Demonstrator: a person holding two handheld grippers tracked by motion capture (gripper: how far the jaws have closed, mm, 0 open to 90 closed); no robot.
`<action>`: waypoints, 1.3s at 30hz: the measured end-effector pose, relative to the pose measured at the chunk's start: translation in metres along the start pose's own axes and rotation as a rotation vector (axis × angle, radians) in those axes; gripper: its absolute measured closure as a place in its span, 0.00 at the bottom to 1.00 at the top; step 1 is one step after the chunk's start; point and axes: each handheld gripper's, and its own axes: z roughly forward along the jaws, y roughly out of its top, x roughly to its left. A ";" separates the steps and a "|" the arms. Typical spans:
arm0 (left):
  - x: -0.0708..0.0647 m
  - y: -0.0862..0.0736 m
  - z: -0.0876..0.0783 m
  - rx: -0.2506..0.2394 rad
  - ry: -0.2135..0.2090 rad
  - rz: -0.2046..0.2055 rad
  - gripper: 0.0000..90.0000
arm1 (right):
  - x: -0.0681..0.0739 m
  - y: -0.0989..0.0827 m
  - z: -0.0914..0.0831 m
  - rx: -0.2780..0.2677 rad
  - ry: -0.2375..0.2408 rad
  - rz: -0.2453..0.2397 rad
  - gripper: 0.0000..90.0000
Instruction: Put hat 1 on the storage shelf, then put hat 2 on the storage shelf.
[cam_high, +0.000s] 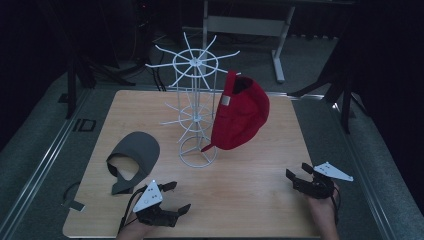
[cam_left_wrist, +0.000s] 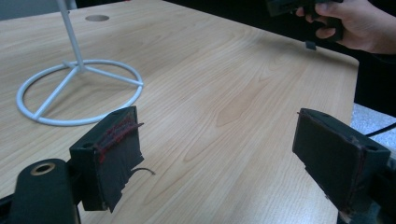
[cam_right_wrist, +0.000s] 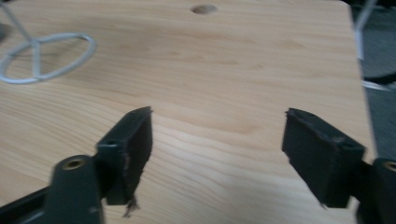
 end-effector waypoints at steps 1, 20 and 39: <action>0.002 -0.001 0.000 0.006 0.004 -0.004 0.17 | -0.004 -0.005 -0.002 0.007 -0.019 0.012 0.21; 0.015 -0.006 -0.004 0.017 0.064 -0.015 0.18 | -0.016 -0.031 -0.004 -0.006 -0.134 0.073 0.17; 0.044 -0.020 -0.057 0.022 0.260 -0.046 0.18 | -0.018 -0.034 -0.003 -0.014 -0.117 0.084 0.16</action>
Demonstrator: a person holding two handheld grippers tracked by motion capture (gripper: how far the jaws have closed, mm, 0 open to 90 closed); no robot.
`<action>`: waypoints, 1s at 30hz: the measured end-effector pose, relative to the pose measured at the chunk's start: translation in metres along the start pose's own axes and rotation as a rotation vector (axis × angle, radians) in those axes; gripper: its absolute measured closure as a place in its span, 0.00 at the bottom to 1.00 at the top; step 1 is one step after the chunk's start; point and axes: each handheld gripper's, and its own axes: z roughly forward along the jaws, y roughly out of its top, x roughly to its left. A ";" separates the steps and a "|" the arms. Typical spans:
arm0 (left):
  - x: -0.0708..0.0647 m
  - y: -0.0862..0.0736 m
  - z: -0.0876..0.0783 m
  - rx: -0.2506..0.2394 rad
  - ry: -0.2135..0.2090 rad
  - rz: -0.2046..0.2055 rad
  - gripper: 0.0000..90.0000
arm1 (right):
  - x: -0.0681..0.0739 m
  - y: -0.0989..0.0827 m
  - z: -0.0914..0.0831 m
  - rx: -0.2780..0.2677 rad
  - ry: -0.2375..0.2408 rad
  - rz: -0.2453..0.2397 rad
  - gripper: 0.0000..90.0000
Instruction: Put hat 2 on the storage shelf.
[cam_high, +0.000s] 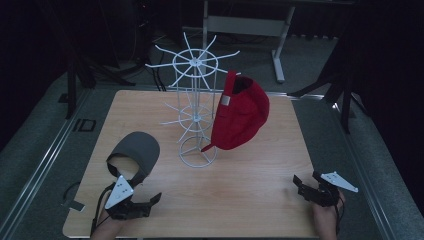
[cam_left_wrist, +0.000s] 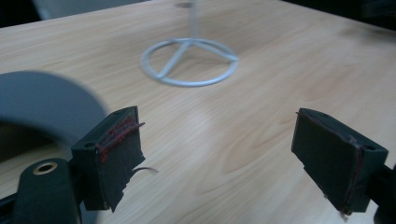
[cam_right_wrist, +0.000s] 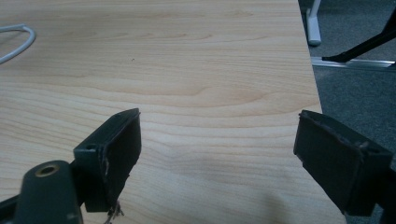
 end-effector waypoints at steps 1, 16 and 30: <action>0.004 -0.002 -0.003 0.001 0.014 -0.006 0.18 | 0.000 0.000 0.000 0.001 0.000 -0.001 0.16; 0.049 -0.031 -0.030 0.112 0.220 -0.099 0.18 | 0.001 0.000 0.001 0.011 0.000 0.002 0.16; 0.067 -0.034 -0.010 0.239 0.292 -0.112 0.37 | 0.001 0.000 0.001 0.014 -0.002 -0.001 0.16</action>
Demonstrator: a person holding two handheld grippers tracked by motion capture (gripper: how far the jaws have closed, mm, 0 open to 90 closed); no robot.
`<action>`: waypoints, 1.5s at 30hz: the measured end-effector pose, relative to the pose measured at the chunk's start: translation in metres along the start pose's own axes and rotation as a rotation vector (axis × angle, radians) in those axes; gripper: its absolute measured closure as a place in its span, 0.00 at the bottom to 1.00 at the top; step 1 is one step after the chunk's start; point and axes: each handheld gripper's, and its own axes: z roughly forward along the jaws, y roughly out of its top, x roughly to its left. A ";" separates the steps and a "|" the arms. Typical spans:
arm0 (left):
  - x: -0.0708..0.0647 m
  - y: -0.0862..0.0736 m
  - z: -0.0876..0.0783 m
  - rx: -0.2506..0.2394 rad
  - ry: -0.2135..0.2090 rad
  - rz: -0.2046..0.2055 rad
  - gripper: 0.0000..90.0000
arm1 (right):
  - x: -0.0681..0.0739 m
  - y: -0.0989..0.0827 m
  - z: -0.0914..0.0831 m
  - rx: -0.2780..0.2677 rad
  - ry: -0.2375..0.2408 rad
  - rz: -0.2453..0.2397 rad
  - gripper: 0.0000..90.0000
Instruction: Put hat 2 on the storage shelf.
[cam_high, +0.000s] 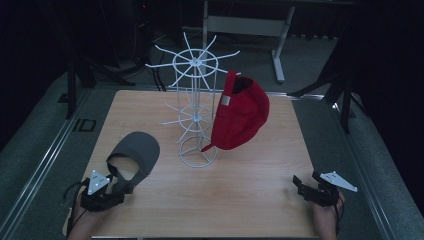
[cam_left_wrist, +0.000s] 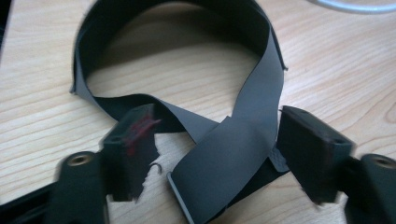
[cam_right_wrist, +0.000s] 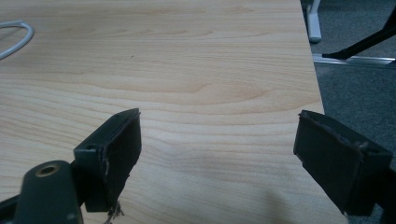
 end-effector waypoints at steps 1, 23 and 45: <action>0.000 0.000 0.000 0.000 0.000 0.000 0.39 | 0.000 0.000 0.000 0.000 0.001 -0.001 0.16; -0.015 0.011 0.008 0.099 -0.003 0.085 0.98 | 0.000 0.000 0.000 0.007 0.008 -0.002 0.16; -0.011 0.060 -0.039 -0.281 -0.047 0.195 0.98 | -0.002 0.000 -0.001 -0.003 0.018 0.019 0.16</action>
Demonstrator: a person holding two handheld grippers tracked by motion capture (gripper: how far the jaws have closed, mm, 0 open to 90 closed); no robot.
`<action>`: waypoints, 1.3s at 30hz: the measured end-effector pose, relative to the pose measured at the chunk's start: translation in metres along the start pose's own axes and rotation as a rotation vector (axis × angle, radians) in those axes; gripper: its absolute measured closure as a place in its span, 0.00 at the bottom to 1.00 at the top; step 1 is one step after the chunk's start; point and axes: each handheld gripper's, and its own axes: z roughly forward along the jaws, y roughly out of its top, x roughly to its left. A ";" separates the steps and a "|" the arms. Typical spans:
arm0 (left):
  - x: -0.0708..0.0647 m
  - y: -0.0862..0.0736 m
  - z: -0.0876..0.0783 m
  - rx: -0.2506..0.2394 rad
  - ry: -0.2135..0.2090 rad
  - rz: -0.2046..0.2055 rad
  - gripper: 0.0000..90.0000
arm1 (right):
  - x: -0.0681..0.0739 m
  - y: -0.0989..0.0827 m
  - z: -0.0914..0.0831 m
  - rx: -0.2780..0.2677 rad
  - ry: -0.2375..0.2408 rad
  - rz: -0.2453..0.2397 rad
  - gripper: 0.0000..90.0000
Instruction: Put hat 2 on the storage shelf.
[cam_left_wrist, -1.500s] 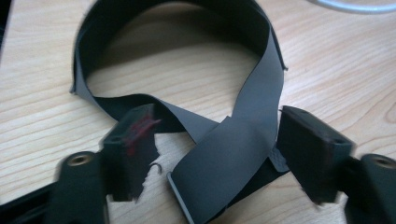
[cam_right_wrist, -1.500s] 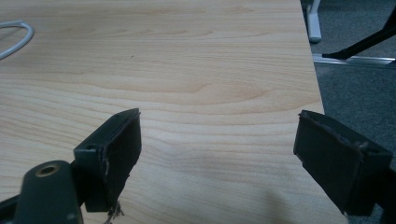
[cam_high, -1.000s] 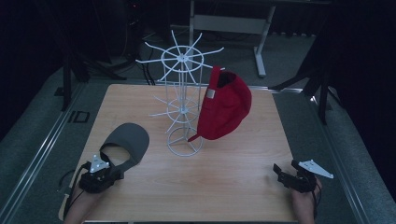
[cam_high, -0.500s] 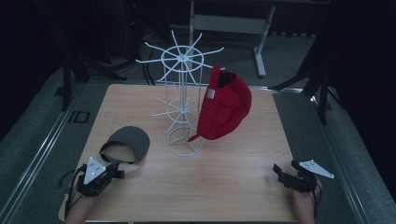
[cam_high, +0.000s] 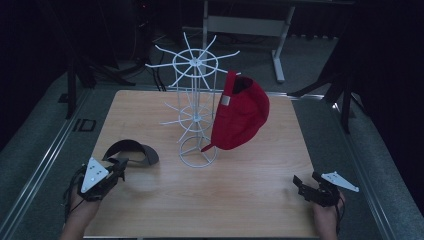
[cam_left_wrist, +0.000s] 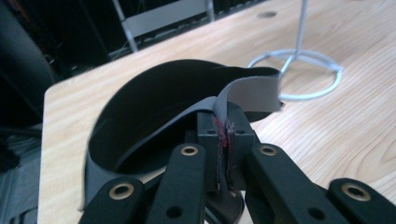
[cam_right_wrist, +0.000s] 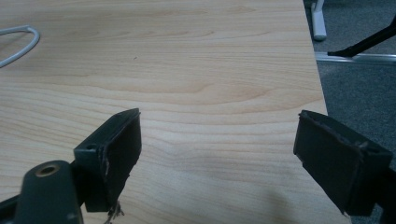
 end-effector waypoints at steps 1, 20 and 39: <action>0.001 0.005 -0.001 -0.010 0.000 0.002 0.98 | 0.000 0.000 0.000 0.001 0.001 -0.001 0.16; 0.012 0.059 -0.022 -0.136 -0.113 0.071 0.98 | 0.000 0.000 0.000 -0.002 0.001 0.002 0.16; 0.030 0.104 -0.039 -0.214 -0.300 0.180 0.98 | -0.001 0.000 0.000 -0.003 0.009 0.007 0.16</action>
